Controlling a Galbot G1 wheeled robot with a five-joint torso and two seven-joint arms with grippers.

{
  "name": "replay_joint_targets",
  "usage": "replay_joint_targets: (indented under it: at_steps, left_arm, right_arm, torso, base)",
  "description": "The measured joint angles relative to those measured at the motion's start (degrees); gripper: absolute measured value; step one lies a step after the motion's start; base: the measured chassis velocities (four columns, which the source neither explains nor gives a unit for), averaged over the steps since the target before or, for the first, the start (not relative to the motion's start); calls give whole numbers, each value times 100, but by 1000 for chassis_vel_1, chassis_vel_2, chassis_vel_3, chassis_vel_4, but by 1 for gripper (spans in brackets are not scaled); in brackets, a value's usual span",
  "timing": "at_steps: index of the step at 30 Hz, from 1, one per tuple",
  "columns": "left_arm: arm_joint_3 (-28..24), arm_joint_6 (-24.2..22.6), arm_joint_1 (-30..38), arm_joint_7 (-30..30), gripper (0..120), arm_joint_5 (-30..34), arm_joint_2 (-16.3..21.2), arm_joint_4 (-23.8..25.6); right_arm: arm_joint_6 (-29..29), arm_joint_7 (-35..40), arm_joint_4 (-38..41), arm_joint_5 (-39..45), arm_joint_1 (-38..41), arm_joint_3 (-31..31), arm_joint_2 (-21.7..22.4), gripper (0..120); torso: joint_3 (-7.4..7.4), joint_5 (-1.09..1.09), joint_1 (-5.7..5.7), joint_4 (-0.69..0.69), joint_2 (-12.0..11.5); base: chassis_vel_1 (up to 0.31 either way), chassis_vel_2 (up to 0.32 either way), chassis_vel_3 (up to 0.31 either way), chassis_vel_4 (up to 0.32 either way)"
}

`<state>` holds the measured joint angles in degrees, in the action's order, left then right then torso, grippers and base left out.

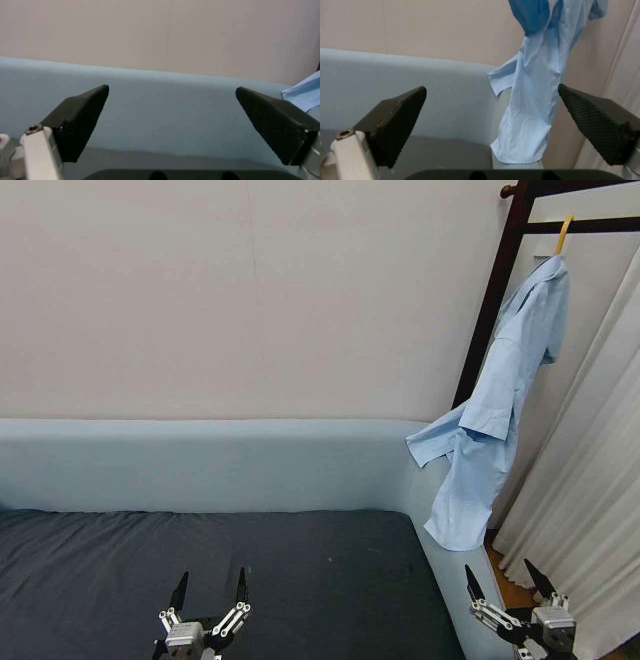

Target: Pick up the clothes from the sofa and hang them on the clothes hanger.

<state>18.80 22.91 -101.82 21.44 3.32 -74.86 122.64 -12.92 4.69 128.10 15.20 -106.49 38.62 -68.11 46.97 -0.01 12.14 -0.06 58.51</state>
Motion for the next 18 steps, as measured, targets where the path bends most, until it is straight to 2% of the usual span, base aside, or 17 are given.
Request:
replay_joint_targets:
  at_steps: [18]
  left_arm:
    - [0,0,0,0,100,0,0,0]
  right_arm:
    - [0,0,0,0,0,0,0,100]
  torso:
    - [0,0,0,0,0]
  base:
    - [0,0,0,0]
